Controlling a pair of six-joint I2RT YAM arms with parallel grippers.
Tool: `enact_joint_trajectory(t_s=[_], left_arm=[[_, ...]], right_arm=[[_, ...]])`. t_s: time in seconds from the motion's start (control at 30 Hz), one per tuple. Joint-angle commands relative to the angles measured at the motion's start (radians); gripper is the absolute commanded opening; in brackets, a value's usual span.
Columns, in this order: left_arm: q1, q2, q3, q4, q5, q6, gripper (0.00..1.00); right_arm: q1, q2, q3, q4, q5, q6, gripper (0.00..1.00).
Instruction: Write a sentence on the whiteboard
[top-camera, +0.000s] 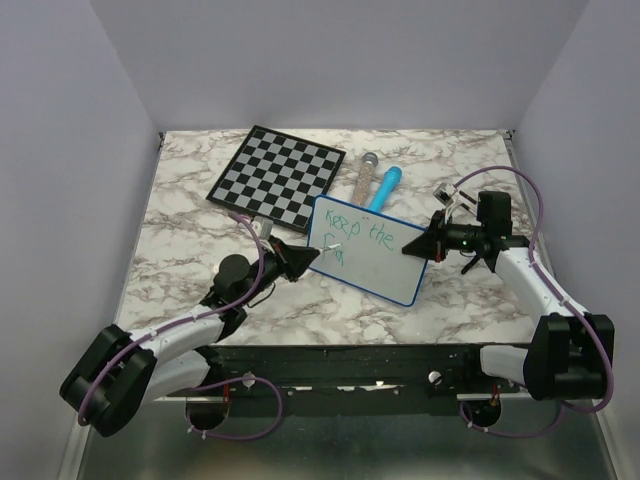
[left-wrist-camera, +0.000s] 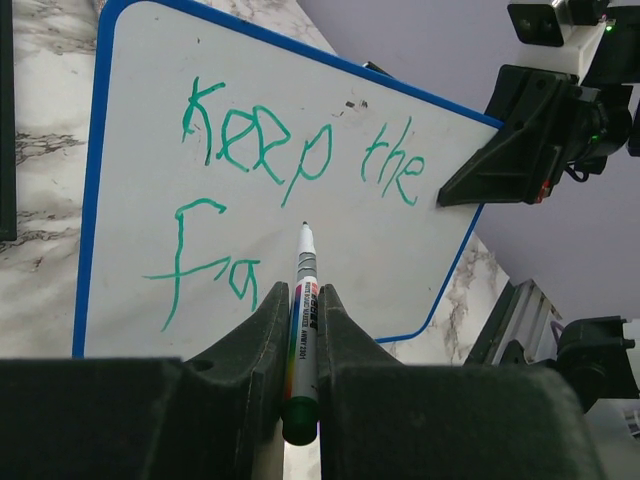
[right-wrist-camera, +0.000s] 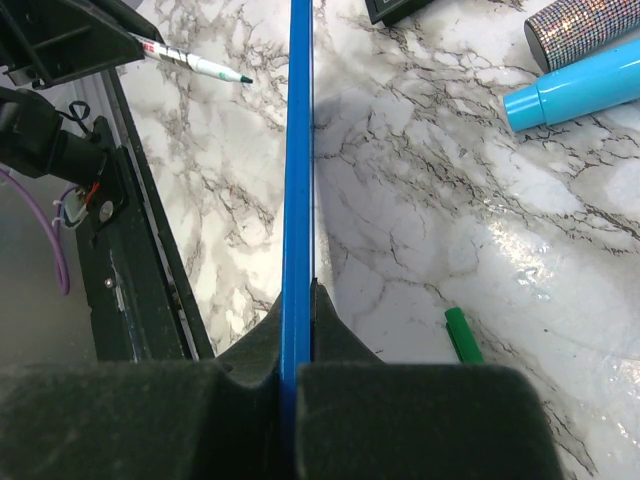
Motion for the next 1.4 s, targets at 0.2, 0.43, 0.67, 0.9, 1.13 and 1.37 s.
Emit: enact_joint_trajectory(t_s=[0.2,0.43,0.67,0.9,1.13,1.37], left_arm=[[0.004,0.108,0.017,0.161,0.027,-0.036,0.0],[0.003,0.151,0.044,0.193,0.038,-0.038,0.0],[0.0,0.203,0.055,0.19,0.043,-0.035,0.0],[0.0,0.197,0.049,0.164,0.05,-0.02,0.0],[0.0,0.231,0.06,0.139,0.041,-0.012,0.0],[0.0,0.243,0.067,0.113,0.032,0.0,0.0]], right_arm=[[0.005,-0.018,0.026,0.007,-0.048,-0.007,0.01],[0.005,-0.022,0.026,0.007,-0.048,-0.005,0.01],[0.005,-0.024,0.026,0.009,-0.049,-0.005,0.01],[0.005,-0.019,0.026,0.007,-0.049,-0.005,0.01],[0.004,-0.022,0.026,0.007,-0.048,-0.005,0.01],[0.005,-0.022,0.026,0.007,-0.049,-0.005,0.01]])
